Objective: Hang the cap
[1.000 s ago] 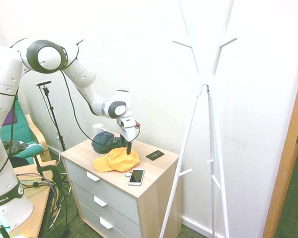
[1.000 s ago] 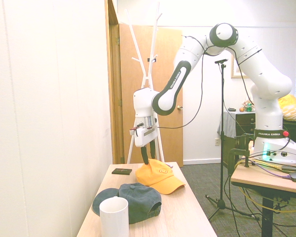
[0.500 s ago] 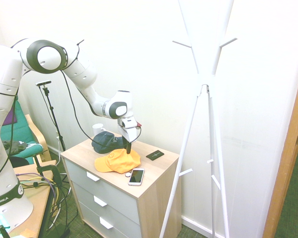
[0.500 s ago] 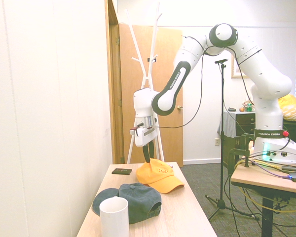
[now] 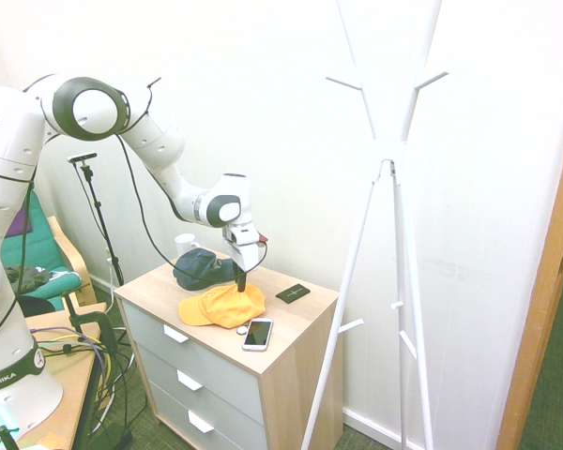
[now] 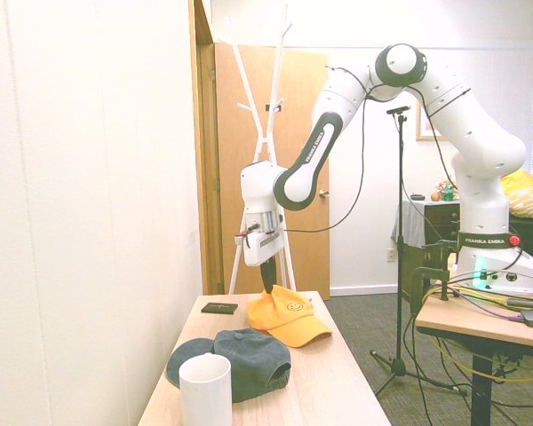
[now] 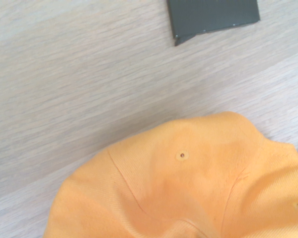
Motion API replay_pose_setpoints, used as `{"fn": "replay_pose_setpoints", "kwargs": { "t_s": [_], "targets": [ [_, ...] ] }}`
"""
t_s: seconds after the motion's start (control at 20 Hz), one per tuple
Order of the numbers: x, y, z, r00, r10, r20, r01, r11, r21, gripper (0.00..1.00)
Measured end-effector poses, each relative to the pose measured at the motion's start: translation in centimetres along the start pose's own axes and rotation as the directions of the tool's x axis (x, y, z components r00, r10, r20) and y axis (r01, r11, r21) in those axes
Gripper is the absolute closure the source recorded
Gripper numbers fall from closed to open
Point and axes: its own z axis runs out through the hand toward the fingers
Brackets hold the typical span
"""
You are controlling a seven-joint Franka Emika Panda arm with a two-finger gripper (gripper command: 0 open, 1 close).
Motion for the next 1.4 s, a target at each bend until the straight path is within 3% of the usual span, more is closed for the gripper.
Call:
{"fn": "replay_pose_setpoints", "kwargs": {
  "t_s": [0.3,0.6,0.85,1.15,1.4],
  "targets": [
    [1.2,0.2,-1.3,0.999,-0.022,-0.044,0.022,1.000,-0.020,1.00],
    [0.7,1.0,-6.9,0.980,-0.084,-0.181,0.061,0.990,-0.131,1.00],
    [0.8,2.5,-12.2,0.934,-0.138,-0.329,0.065,0.973,-0.223,1.00],
    [2.0,6.1,-20.1,0.850,-0.182,-0.494,0.005,0.941,-0.339,1.00],
    [1.6,9.2,-28.8,0.778,-0.183,-0.601,-0.048,0.936,-0.348,1.00]
  ]
}}
